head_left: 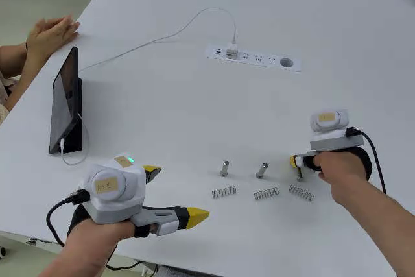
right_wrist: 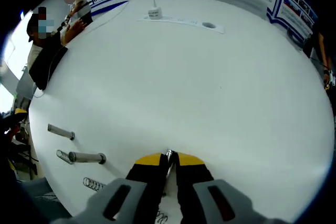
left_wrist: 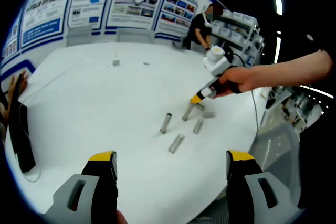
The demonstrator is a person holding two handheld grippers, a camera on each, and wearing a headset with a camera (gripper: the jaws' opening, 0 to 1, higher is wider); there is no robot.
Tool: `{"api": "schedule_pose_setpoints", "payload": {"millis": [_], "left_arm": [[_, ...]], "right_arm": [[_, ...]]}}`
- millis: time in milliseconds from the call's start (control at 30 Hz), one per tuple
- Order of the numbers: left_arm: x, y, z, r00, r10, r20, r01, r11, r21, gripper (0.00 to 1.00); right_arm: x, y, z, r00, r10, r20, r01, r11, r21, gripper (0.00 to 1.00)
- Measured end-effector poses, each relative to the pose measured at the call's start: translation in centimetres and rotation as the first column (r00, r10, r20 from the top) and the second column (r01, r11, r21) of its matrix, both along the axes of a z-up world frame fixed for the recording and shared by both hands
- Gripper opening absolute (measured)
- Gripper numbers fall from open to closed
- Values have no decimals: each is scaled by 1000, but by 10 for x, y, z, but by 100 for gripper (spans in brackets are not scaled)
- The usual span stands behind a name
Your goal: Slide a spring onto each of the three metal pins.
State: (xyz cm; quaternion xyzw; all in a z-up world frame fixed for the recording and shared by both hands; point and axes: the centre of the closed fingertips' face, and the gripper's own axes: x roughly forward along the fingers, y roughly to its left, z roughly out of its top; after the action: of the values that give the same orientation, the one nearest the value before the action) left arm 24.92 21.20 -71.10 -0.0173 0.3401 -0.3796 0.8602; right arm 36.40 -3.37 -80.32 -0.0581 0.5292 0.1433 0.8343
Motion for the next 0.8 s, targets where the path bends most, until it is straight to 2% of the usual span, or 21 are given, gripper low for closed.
{"api": "schedule_pose_setpoints", "payload": {"millis": [133, 267, 333, 400, 533, 800], "left_arm": [[0, -4, 1, 1000, -3, 1, 3, 1000, -7, 87], [2, -5, 2, 1000, 12, -1, -12, 1000, -16, 83], [3, -5, 5, 1000, 21, 1, -21, 999, -33, 84], [4, -4, 7, 1000, 21, 7, -21, 999, -29, 84], [5, 1, 9, 999, 31, 11, -31, 999, -30, 84], [6, 6, 9, 999, 46, 9, -46, 999, -29, 84]], "right_arm": [[4, -6, -2, 1000, -15, -7, 14, 1000, -21, 11], [2, -7, -1, 999, -33, -15, 33, 999, -10, 9], [1, -7, 0, 998, -51, -24, 52, 998, 29, 9], [-1, -5, 1, 994, -102, -42, 106, 990, 94, 9], [-6, -10, 1, 994, -107, -32, 110, 988, 106, 9], [-2, -6, 12, 994, -99, 43, 92, 987, 132, 9]]}}
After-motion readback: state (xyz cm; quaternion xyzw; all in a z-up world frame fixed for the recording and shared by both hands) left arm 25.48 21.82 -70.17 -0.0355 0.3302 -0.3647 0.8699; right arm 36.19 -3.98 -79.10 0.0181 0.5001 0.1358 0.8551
